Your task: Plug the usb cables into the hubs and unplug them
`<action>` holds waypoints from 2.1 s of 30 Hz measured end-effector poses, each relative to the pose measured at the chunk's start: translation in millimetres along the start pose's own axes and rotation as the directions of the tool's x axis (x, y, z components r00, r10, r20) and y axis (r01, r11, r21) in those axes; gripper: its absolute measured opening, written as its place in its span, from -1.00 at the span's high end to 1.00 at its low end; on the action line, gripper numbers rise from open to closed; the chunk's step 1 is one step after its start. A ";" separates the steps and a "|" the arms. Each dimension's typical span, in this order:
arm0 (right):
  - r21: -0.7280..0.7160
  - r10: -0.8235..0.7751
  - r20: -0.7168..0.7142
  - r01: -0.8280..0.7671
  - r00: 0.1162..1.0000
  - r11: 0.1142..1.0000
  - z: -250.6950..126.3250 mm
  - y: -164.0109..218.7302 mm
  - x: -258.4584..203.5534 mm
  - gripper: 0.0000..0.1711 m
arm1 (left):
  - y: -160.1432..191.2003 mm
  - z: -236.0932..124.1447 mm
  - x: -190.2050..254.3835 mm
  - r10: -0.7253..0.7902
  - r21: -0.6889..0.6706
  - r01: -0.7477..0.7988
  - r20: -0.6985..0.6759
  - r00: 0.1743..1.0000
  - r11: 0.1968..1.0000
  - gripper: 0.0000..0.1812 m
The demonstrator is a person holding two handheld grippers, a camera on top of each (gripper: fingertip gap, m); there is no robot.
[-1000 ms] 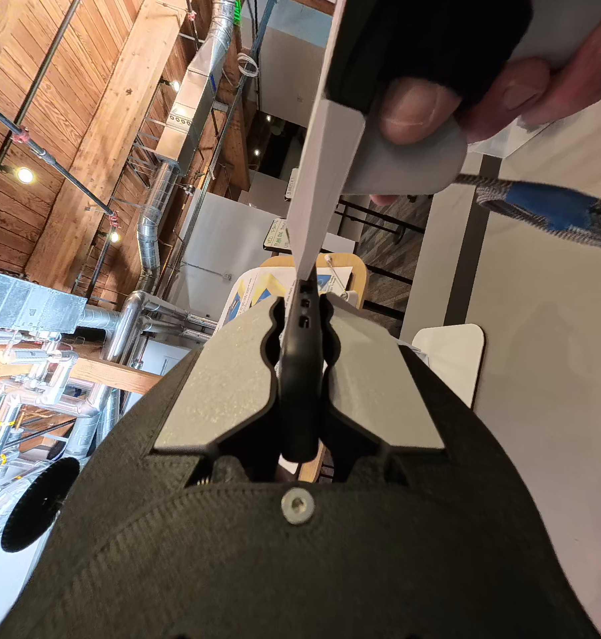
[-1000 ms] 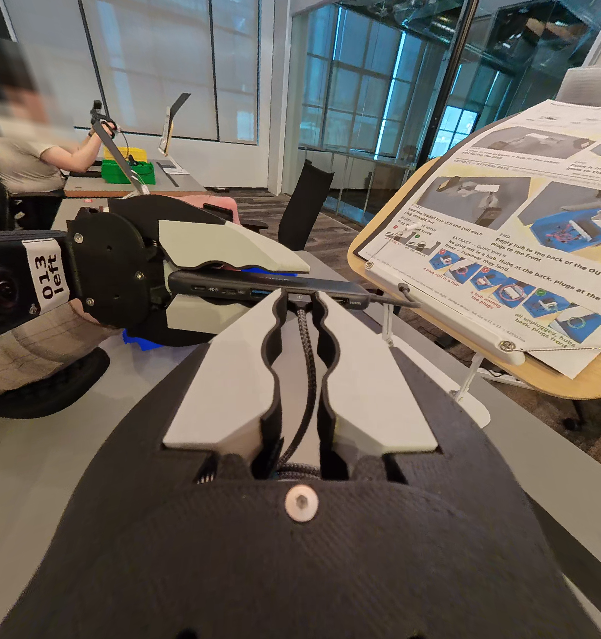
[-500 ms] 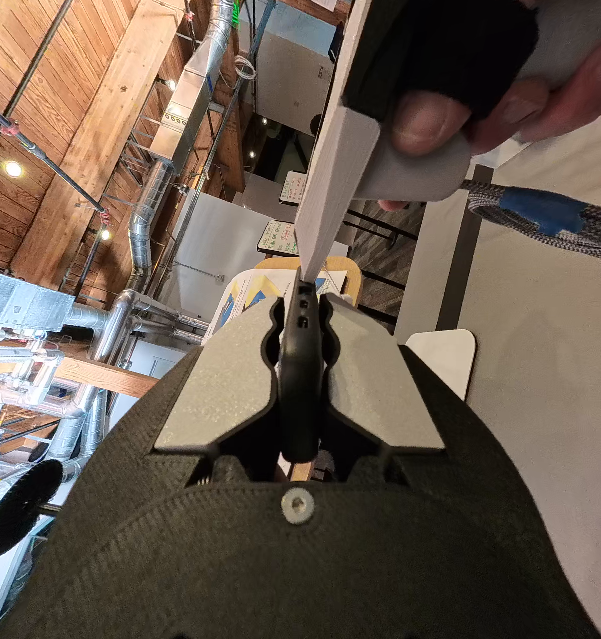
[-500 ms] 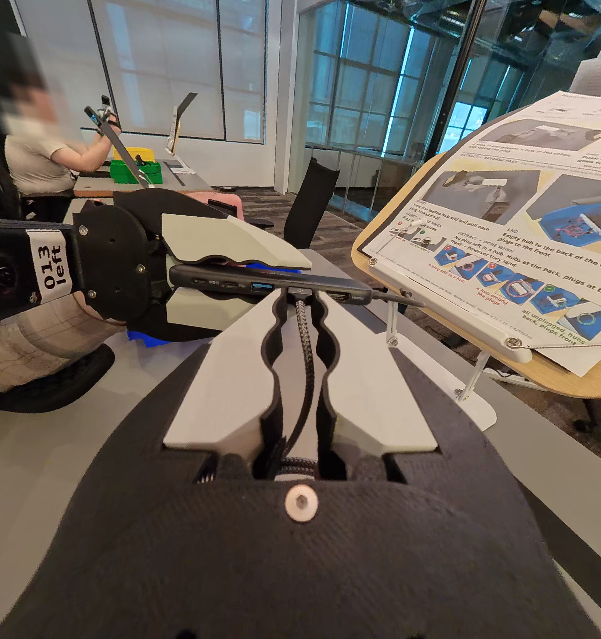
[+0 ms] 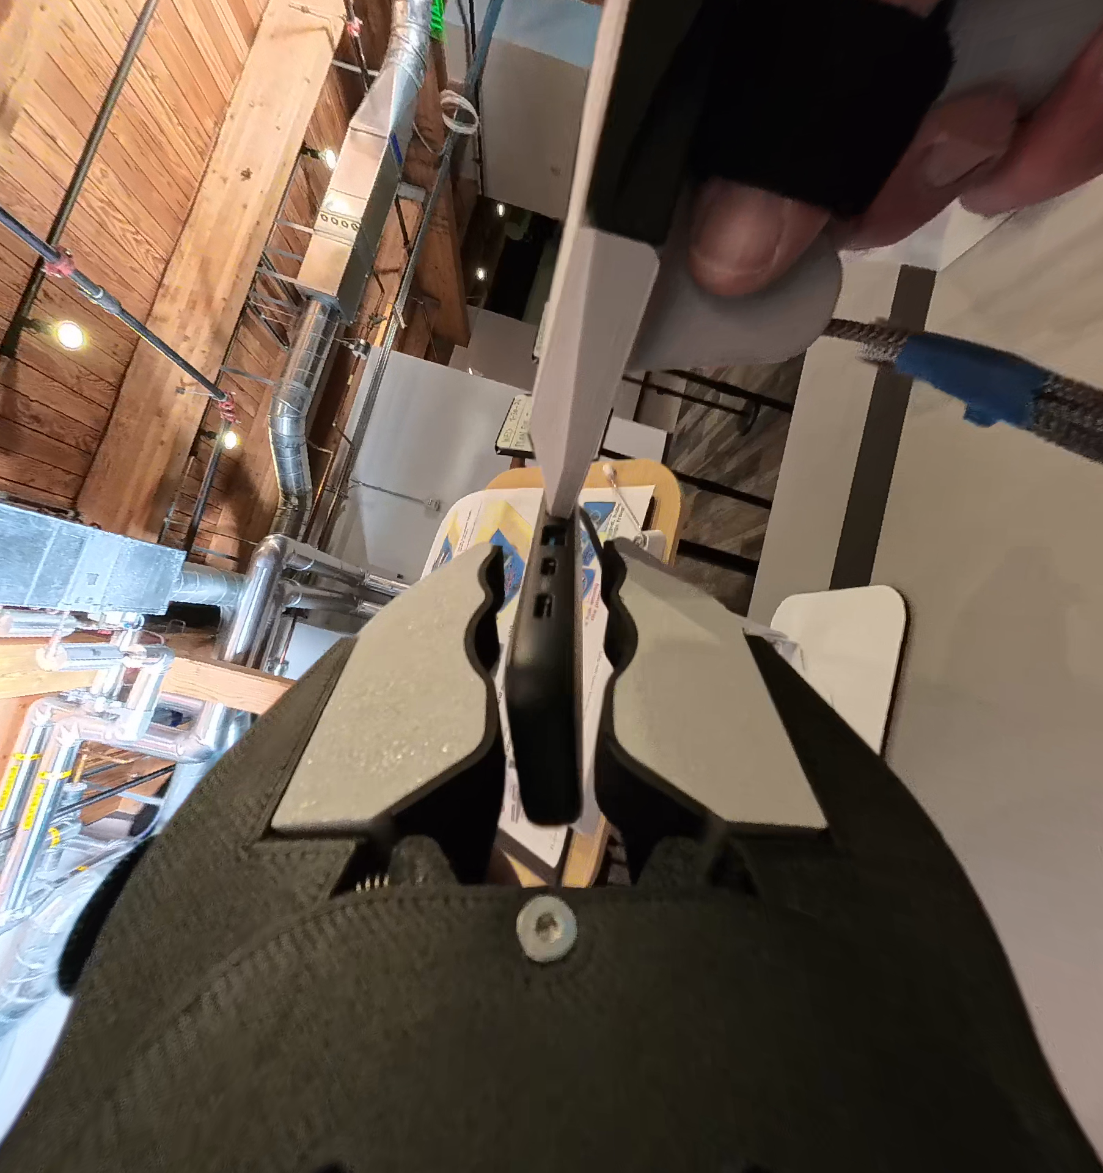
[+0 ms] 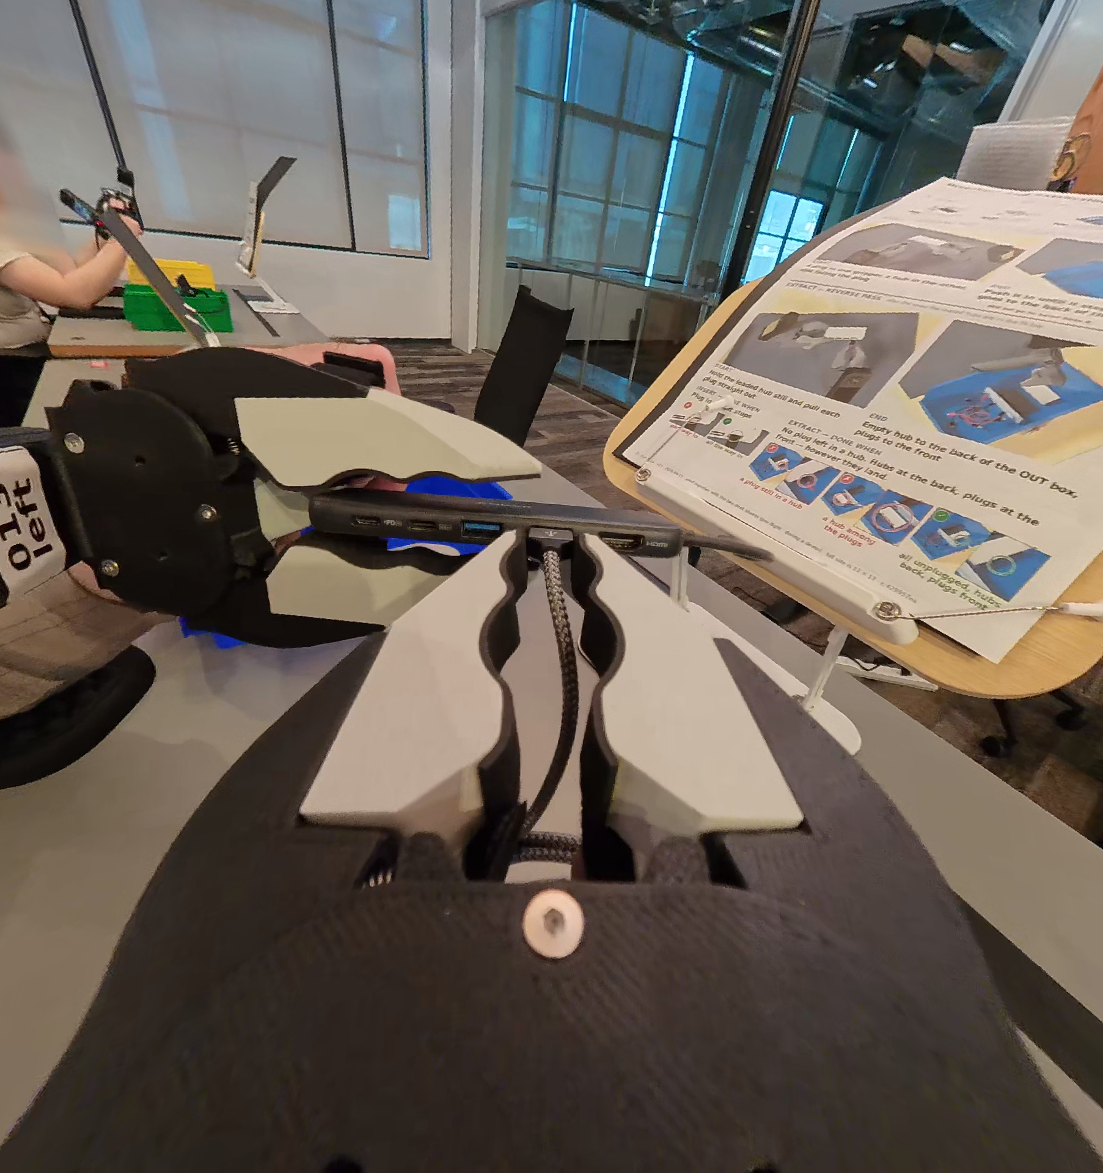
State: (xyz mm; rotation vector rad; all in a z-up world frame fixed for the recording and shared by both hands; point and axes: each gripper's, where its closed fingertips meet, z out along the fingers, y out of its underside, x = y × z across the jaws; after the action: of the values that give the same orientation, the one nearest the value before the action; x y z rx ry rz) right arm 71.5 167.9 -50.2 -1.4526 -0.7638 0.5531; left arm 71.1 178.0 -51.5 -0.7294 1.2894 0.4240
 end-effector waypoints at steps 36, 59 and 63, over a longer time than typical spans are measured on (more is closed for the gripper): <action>-0.035 -0.081 -0.009 0.081 0.997 0.996 5.8 3.9 -8.7 0.85 | 7.8 1.5 6.4 -0.056 0.028 0.056 0.017 0.998 0.998 0.79; -0.065 -0.152 -0.131 0.144 0.980 0.987 10.4 11.1 -4.8 0.87 | 17.9 3.1 15.5 -0.043 0.051 0.042 0.019 0.999 0.998 0.78; -0.062 -0.162 -0.133 0.155 0.978 0.986 10.3 9.4 -5.5 0.86 | 18.1 2.4 12.7 -0.058 0.051 0.057 0.023 0.998 0.997 0.78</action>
State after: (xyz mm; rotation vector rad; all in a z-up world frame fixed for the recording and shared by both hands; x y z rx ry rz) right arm 61.2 171.3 -60.6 -1.4461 -0.7805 0.3093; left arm 64.1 191.1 -68.0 -0.7155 1.2483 0.3518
